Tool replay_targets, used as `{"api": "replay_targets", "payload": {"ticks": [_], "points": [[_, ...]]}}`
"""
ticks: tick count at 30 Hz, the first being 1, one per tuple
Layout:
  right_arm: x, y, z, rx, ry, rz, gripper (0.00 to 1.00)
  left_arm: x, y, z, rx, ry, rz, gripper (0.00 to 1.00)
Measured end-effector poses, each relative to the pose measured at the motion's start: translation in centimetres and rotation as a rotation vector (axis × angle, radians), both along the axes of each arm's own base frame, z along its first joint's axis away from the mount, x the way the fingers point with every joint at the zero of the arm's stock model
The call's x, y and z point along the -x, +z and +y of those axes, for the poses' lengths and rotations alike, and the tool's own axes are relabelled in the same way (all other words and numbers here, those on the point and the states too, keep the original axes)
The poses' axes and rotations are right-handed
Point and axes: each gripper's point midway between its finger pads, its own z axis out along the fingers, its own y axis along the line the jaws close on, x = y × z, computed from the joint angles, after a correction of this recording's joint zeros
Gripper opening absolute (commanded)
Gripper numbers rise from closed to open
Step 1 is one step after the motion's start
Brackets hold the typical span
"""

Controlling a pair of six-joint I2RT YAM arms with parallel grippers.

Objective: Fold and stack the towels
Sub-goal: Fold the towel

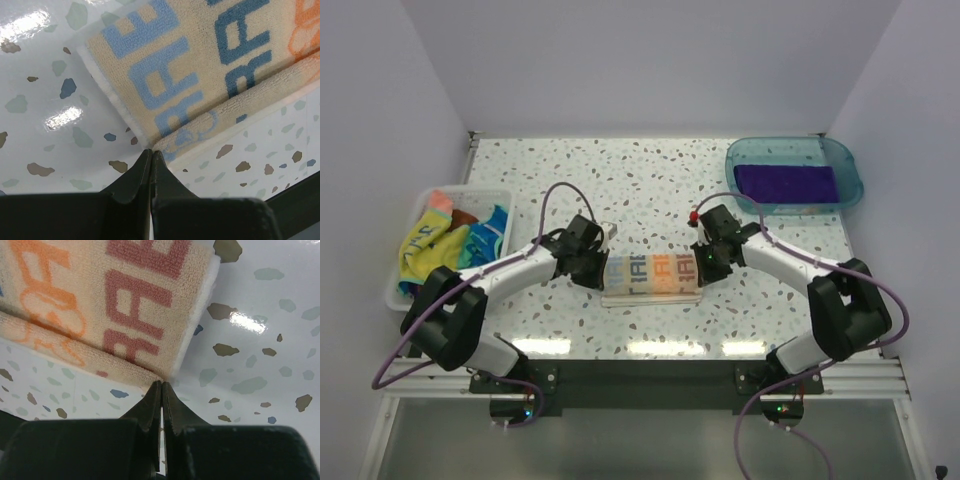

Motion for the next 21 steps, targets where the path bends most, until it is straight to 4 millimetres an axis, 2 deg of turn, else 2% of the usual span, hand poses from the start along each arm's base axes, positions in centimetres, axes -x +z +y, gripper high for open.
{"api": "replay_targets", "payload": {"ticks": [7, 16, 21], "points": [[0.1, -0.3, -0.1, 0.005, -0.017, 0.011, 0.0, 0.1, 0.1, -0.1, 0.002, -0.001, 0.001, 0.0], [-1.2, 2.5, -0.1, 0.001, -0.031, -0.064, 0.0, -1.1, 3.6, -0.4, 0.029, 0.014, -0.082, 0.0], [-1.1, 3.0, -0.3, 0.001, -0.039, -0.078, 0.0, -0.8, 3.8, -0.5, 0.049, 0.02, -0.075, 0.0]]}}
